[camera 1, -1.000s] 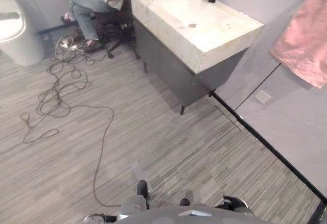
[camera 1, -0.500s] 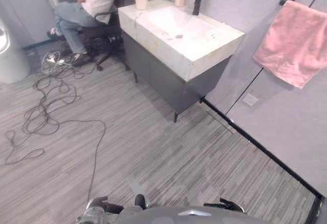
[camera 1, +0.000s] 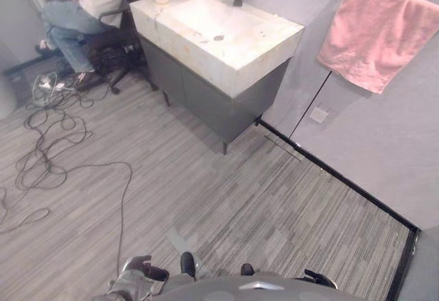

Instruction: Organize the bathroom.

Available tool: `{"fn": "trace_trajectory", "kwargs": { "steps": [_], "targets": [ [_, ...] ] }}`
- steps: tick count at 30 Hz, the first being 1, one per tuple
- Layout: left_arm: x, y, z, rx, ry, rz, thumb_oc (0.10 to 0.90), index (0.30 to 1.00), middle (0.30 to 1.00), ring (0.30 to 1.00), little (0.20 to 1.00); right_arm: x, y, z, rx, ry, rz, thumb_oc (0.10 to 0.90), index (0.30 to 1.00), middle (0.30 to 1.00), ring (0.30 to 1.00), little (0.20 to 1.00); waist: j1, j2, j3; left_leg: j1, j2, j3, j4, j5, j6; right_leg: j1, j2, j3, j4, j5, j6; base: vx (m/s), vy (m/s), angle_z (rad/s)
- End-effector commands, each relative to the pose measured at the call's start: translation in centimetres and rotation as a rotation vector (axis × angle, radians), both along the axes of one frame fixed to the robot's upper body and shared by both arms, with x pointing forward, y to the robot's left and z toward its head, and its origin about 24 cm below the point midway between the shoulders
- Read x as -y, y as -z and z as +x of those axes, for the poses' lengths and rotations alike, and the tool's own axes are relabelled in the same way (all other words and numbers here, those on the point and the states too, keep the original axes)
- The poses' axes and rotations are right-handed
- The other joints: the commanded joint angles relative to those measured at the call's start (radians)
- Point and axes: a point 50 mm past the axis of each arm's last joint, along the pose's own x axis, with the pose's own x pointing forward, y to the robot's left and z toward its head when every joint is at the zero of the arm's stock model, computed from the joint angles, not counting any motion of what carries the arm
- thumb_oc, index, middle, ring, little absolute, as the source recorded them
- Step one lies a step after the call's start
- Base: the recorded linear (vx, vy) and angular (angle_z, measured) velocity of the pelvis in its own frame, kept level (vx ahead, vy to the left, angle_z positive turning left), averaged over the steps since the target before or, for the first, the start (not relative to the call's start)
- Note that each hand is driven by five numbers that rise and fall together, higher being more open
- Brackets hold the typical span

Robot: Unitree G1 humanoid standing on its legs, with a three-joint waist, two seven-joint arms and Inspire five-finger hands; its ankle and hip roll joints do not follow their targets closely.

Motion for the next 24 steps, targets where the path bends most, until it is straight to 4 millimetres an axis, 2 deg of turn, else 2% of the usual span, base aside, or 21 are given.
{"fn": "trace_trajectory", "kwargs": {
  "steps": [1, 11, 19, 24],
  "targets": [
    [1.5, 0.4, -0.2, 0.008, 0.019, -0.024, 0.8, 0.9, 0.9, 0.9, 0.9, 1.6, -0.6, 1.2, 0.056, -0.017, -0.048, 0.8, 0.9, 0.9, 0.9, 0.9, 0.001, 0.019, 0.011, 0.007, 0.045, -0.067, 0.002, -0.039, -0.006, 0.014, -0.005, -0.031, 0.012, 0.053, 0.009, 0.05, 0.013, -0.13],
    [1.2, 0.4, -0.5, 0.004, 0.057, -0.02, 0.8, 0.9, 0.9, 0.9, 0.9, 1.3, -0.7, 1.6, 0.107, -0.1, -0.02, 0.8, 0.9, 0.9, 0.9, 0.9, -0.008, 0.016, -0.006, 0.033, 0.03, -0.069, 0.002, -0.063, 0.005, 0.018, -0.012, -0.015, -0.002, 0.062, 0.018, 0.02, 0.015, -0.06],
    [0.9, 0.2, -0.3, 0.013, 0.055, -0.006, 0.8, 0.9, 0.9, 0.9, 0.9, 0.4, -0.6, 1.9, 0.128, -0.161, 0.051, 0.8, 0.9, 0.9, 0.9, 0.9, -0.001, 0.01, -0.012, 0.038, 0.023, -0.075, 0.002, -0.071, 0.011, 0.022, -0.018, -0.025, -0.003, 0.061, 0.024, 0.0, 0.003, -0.02],
    [0.7, 0.3, -0.8, -0.008, 0.067, 0.008, 0.8, 0.9, 0.9, 0.9, 0.9, 0.1, -0.6, 2.2, 0.136, -0.164, 0.06, 0.8, 0.9, 0.9, 0.9, 0.9, 0.006, 0.006, -0.019, 0.042, 0.019, -0.078, 0.002, -0.074, 0.009, 0.027, -0.022, -0.035, -0.006, 0.062, 0.026, 0.0, -0.002, 0.01]
  ]
}}
